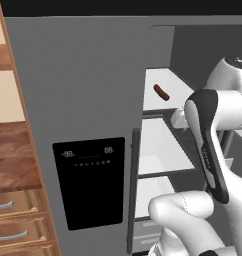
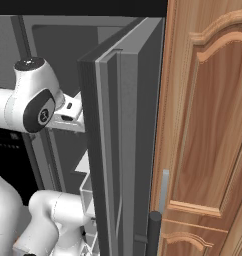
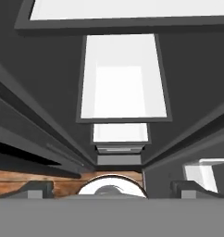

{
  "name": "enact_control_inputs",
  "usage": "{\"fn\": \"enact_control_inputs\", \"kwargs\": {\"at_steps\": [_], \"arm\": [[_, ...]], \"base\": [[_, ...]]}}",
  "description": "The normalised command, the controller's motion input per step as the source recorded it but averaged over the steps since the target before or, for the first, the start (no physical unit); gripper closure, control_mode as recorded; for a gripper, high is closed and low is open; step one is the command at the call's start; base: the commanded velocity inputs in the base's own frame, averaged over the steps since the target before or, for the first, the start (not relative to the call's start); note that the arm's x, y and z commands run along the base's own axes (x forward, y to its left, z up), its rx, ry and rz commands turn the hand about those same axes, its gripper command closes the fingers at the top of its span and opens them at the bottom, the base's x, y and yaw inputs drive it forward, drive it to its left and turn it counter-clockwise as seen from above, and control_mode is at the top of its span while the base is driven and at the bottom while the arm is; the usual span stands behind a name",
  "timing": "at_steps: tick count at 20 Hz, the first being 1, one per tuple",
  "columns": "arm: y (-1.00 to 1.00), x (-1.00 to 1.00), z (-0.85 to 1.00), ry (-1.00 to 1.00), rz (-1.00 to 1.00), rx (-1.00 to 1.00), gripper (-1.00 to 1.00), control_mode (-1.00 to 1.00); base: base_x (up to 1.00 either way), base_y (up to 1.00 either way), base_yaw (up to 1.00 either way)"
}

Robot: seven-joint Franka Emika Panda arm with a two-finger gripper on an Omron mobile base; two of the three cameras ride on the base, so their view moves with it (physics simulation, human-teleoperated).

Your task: Retrieve the sausage and cheese from the fridge and place them on the cutting board on the counter.

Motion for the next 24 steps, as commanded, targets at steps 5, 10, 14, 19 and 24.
{"fn": "enact_control_inputs", "kwargs": {"at_steps": [5, 10, 14, 19, 24], "arm": [[0.0, 0.36, 0.05, -0.12, -0.01, 0.03, -1.0, -1.0], [0.0, 0.38, 0.23, 0.01, -0.08, 0.0, -1.0, -1.0], [-0.01, 0.44, 0.2, 0.02, -0.08, -0.03, -1.0, -1.0], [-0.01, 0.64, 0.01, 0.0, -0.01, -0.02, -1.0, -1.0], [0.0, 0.69, 0.0, -0.02, 0.0, 0.0, -1.0, -1.0]], "base": [[0.0, 0.0, 0.0], [0.0, 0.0, 0.0], [0.0, 0.0, 0.0], [0.0, 0.0, 0.0], [0.0, 0.0, 0.0]]}}
